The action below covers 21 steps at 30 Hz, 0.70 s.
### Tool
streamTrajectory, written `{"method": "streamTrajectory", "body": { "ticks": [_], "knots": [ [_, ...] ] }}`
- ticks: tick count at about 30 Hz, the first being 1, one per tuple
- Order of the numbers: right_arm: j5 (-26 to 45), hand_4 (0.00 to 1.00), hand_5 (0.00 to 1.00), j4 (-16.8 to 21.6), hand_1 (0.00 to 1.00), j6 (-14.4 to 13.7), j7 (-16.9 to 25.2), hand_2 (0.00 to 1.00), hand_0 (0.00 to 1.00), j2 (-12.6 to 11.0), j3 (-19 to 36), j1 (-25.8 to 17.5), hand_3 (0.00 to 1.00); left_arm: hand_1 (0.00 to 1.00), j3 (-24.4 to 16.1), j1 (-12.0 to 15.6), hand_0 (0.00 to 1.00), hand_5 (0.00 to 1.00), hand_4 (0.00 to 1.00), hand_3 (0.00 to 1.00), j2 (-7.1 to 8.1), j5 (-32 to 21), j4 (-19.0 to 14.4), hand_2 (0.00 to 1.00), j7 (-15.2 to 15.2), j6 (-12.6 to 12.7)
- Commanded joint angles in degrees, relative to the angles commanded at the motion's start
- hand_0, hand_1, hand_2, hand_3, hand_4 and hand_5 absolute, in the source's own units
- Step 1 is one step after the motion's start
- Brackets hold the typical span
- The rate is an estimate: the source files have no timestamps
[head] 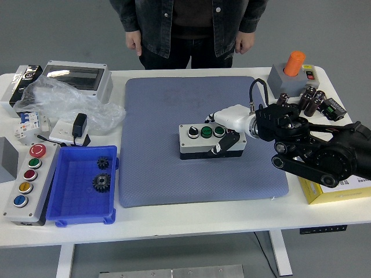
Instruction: Pick up the button,place it on the desk,press the button,press the button
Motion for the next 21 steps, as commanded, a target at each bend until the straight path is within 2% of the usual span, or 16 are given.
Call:
{"method": "streamTrajectory", "body": {
  "ticks": [11,17,21],
  "knots": [
    [0.3,0.998,0.642,0.5,0.8,0.1,-0.1,0.906,0.779,-0.5,1.5,0.3,0.926,0.756,0.7,-0.1,0.71,0.43,0.783,0.717,-0.06,-0.2,0.0,0.683,-0.1,-0.1],
    [0.9,0.998,0.658,2.6,0.798,0.3,-0.2,0.907,0.78,-1.9,5.1,0.4,0.927,0.759,1.1,-0.1,0.709,0.428,0.774,0.709,-0.05,-0.7,0.1,0.683,-0.3,-0.1],
    [1.3,0.998,0.669,5.5,0.796,0.0,-0.5,0.908,0.78,-3.8,9.2,-0.2,0.928,0.758,1.3,-0.1,0.709,0.426,0.772,0.708,-0.1,-0.9,0.1,0.683,-0.4,-0.1]
  ]
}}
